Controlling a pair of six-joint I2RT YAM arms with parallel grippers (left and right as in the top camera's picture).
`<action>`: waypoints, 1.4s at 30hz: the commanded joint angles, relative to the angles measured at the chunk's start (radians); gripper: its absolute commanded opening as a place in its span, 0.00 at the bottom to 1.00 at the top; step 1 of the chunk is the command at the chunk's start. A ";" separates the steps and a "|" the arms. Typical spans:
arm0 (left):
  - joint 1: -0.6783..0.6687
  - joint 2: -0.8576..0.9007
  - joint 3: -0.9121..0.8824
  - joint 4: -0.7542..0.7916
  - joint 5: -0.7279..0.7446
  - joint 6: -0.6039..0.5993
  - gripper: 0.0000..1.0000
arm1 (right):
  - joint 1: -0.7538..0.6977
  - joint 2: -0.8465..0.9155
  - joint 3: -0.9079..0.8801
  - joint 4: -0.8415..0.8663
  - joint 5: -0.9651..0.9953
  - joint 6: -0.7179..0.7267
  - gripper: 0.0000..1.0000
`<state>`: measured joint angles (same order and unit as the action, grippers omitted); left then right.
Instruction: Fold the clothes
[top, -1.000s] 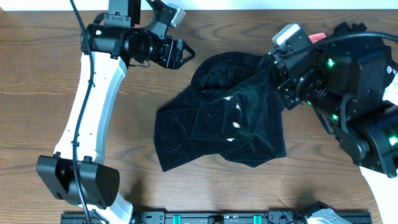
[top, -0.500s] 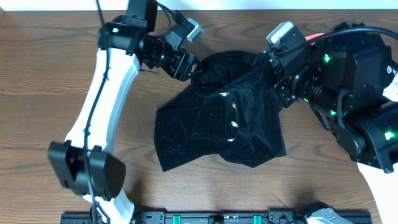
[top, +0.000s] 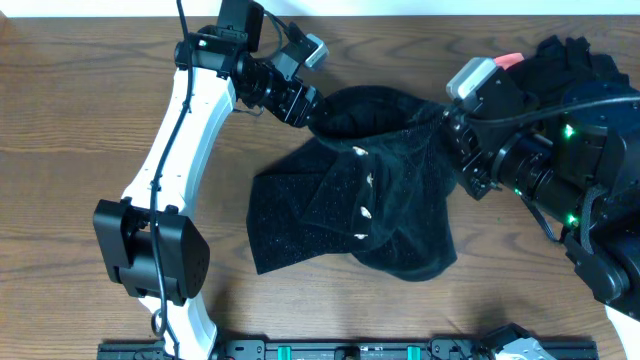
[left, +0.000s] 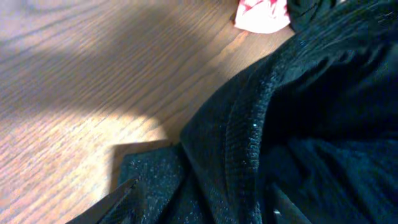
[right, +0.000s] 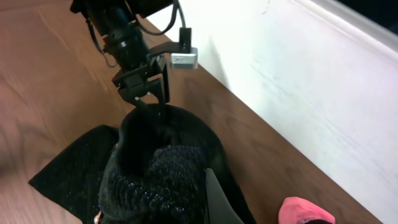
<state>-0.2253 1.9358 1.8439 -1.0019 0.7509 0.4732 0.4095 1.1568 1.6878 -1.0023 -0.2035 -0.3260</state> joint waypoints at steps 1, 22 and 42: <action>0.002 -0.003 0.019 0.011 0.074 0.020 0.61 | -0.010 -0.019 0.031 0.008 -0.026 -0.005 0.01; 0.087 -0.123 0.060 0.011 -0.200 -0.173 0.06 | -0.010 -0.017 0.031 -0.004 0.024 -0.005 0.01; 0.184 -0.575 0.085 0.185 -0.476 -0.387 0.06 | -0.171 0.052 0.032 0.388 0.229 -0.093 0.01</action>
<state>-0.0517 1.4162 1.8969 -0.8318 0.3759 0.1265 0.2844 1.2373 1.6878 -0.6575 -0.0345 -0.4076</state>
